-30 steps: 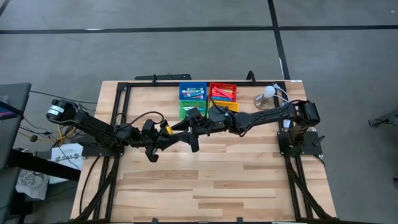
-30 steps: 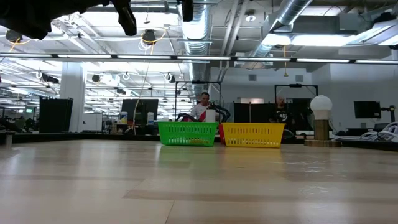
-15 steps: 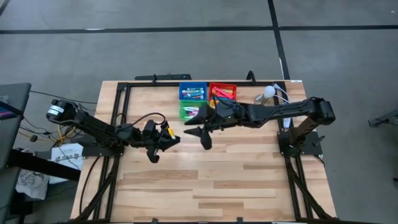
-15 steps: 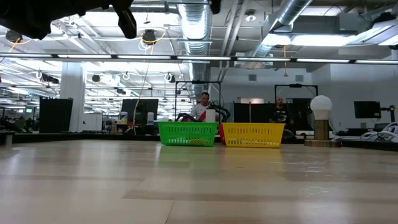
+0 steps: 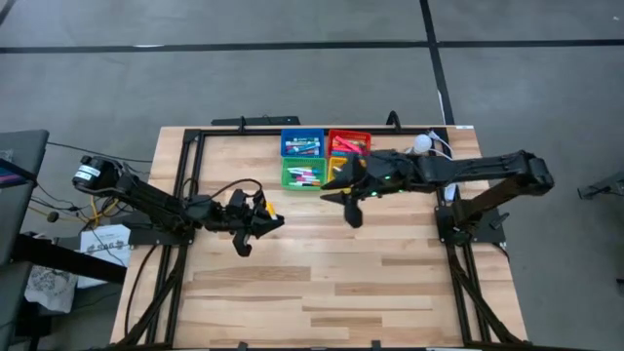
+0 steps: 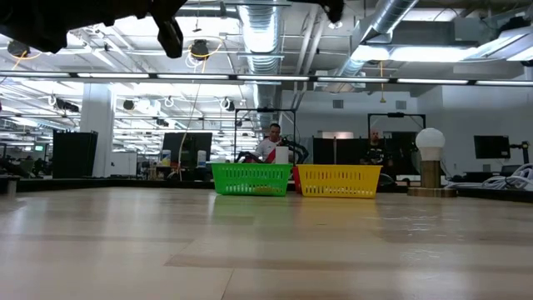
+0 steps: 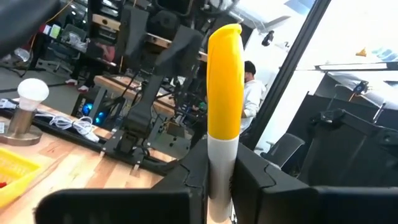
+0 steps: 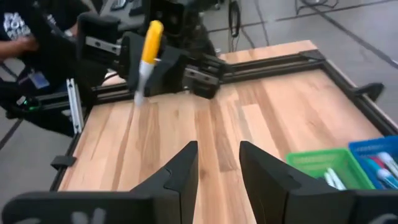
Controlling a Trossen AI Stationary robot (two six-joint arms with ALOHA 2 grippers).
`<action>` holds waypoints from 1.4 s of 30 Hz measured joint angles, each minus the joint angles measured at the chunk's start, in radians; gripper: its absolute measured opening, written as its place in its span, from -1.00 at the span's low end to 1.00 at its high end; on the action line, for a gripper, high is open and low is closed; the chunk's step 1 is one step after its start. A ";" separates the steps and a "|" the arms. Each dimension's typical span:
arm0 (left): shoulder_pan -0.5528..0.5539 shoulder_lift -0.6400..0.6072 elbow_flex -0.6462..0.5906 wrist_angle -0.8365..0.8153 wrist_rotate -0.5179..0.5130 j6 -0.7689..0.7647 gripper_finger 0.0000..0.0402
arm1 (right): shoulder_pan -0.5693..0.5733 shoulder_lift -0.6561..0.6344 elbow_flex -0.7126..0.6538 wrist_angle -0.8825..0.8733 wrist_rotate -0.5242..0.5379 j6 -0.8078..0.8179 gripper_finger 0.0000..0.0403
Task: Pick & Place Markers
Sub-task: Put the yellow highlighter in the green bin
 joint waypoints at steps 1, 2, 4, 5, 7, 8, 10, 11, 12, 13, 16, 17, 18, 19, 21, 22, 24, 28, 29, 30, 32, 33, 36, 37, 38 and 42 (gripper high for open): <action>0.000 0.000 0.000 -0.006 0.000 0.000 -0.82 | -0.002 -0.030 -0.036 0.018 0.002 0.010 -0.46; 0.001 0.000 0.000 -0.012 0.000 0.000 -0.82 | -0.006 -0.061 -0.074 0.035 0.002 0.021 -0.46; 0.010 0.000 0.000 -0.020 0.002 -0.005 -0.82 | -0.006 -0.127 -0.157 0.093 0.003 0.039 -0.46; 0.017 0.000 0.000 -0.027 0.002 -0.015 -0.82 | -0.005 -0.160 -0.200 0.130 0.002 0.047 -0.46; 0.038 0.000 0.000 -0.050 0.007 -0.032 -0.82 | -0.003 -0.222 -0.286 0.203 0.002 0.071 -0.46; 0.051 0.000 0.000 -0.056 0.019 -0.043 -0.82 | -0.001 -0.249 -0.330 0.241 0.002 0.082 -0.46; 0.081 0.000 0.000 -0.059 0.048 -0.049 -0.82 | 0.007 -0.299 -0.416 0.328 0.003 0.101 -0.46; 0.098 0.000 0.003 -0.061 0.067 -0.049 -0.82 | 0.011 -0.322 -0.459 0.376 0.004 0.108 -0.46; 0.118 0.000 0.010 -0.068 0.085 -0.049 -0.82 | 0.015 -0.342 -0.501 0.434 0.006 0.118 -0.46; 0.138 0.000 0.022 -0.079 0.102 -0.049 -0.82 | 0.018 -0.358 -0.538 0.485 0.006 0.126 -0.46; 0.200 0.000 0.078 -0.182 0.167 -0.047 -0.82 | 0.028 -0.409 -0.648 0.622 0.006 0.134 -0.46; 0.220 0.000 0.102 -0.236 0.192 -0.046 -0.82 | 0.031 -0.425 -0.678 0.660 0.006 0.135 -0.46; 0.240 0.000 0.131 -0.294 0.217 -0.039 -0.82 | 0.033 -0.444 -0.707 0.691 0.006 0.136 -0.46; 0.260 0.000 0.163 -0.360 0.240 -0.023 -0.82 | 0.035 -0.462 -0.730 0.704 0.006 0.136 -0.46; 0.299 0.000 0.220 -0.498 0.271 0.012 -0.82 | 0.037 -0.501 -0.766 0.708 0.007 0.138 -0.46; 0.319 0.001 0.247 -0.561 0.283 0.031 -0.82 | 0.037 -0.521 -0.783 0.702 0.006 0.145 -0.46; 0.362 0.001 0.295 -0.658 0.310 0.064 -0.82 | 0.037 -0.560 -0.810 0.703 0.003 0.151 -0.46; 0.444 0.002 0.364 -0.808 0.354 0.139 -0.82 | 0.037 -0.661 -0.863 0.702 0.003 0.152 -0.46; 0.463 0.007 0.377 -0.836 0.363 0.158 -0.82 | 0.036 -0.689 -0.874 0.702 0.004 0.152 -0.46; 0.481 0.015 0.389 -0.860 0.371 0.174 -0.82 | 0.036 -0.716 -0.886 0.702 0.009 0.152 -0.46; 0.514 0.038 0.404 -0.898 0.390 0.200 -0.82 | 0.036 -0.775 -0.911 0.703 0.030 0.152 -0.46; 0.527 0.057 0.414 -0.912 0.398 0.213 -0.82 | 0.036 -0.802 -0.924 0.703 0.038 0.152 -0.46; 0.555 0.138 0.449 -0.931 0.429 0.253 -0.82 | 0.036 -0.873 -0.953 0.695 0.063 0.152 -0.46; 0.563 0.172 0.461 -0.932 0.437 0.269 -0.82 | 0.036 -0.892 -0.959 0.695 0.076 0.152 -0.46; 0.569 0.206 0.478 -0.933 0.442 0.284 -0.82 | 0.036 -0.908 -0.966 0.696 0.085 0.152 -0.46; 0.603 0.349 0.566 -1.004 0.456 0.365 -0.82 | 0.036 -0.969 -0.995 0.695 0.103 0.153 -0.46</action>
